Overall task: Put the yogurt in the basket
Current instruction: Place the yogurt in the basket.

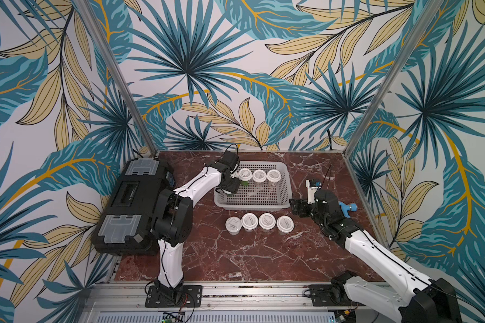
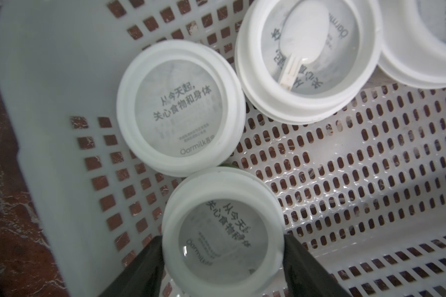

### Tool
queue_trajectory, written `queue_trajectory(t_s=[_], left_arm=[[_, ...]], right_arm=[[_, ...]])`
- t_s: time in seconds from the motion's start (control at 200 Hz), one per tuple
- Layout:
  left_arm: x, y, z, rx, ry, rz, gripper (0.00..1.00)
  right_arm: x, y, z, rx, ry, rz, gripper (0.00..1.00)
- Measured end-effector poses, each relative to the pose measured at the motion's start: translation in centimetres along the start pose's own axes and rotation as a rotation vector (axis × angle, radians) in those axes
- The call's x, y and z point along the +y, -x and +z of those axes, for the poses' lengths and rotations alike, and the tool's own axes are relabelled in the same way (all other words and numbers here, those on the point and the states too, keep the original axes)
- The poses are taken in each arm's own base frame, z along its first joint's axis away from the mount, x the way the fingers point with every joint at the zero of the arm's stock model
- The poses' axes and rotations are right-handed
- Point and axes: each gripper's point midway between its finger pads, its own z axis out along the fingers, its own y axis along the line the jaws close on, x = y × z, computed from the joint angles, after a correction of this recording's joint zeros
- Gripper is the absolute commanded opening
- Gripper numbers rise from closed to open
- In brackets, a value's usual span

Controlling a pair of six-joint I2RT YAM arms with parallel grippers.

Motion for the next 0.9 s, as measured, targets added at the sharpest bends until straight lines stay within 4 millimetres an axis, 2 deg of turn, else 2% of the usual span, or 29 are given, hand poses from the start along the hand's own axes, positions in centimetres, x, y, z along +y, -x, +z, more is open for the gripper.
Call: queue_trajectory(t_s=[0.796, 0.902], left_arm=[[-0.43, -0.28, 0.01, 0.007, -0.027, -0.018, 0.75], [-0.43, -0.28, 0.0, 0.007, -0.027, -0.019, 0.8]], right_arm=[[0.0, 0.0, 0.0, 0.0, 0.0, 0.0, 0.89], [0.0, 0.0, 0.0, 0.0, 0.0, 0.0, 0.89]])
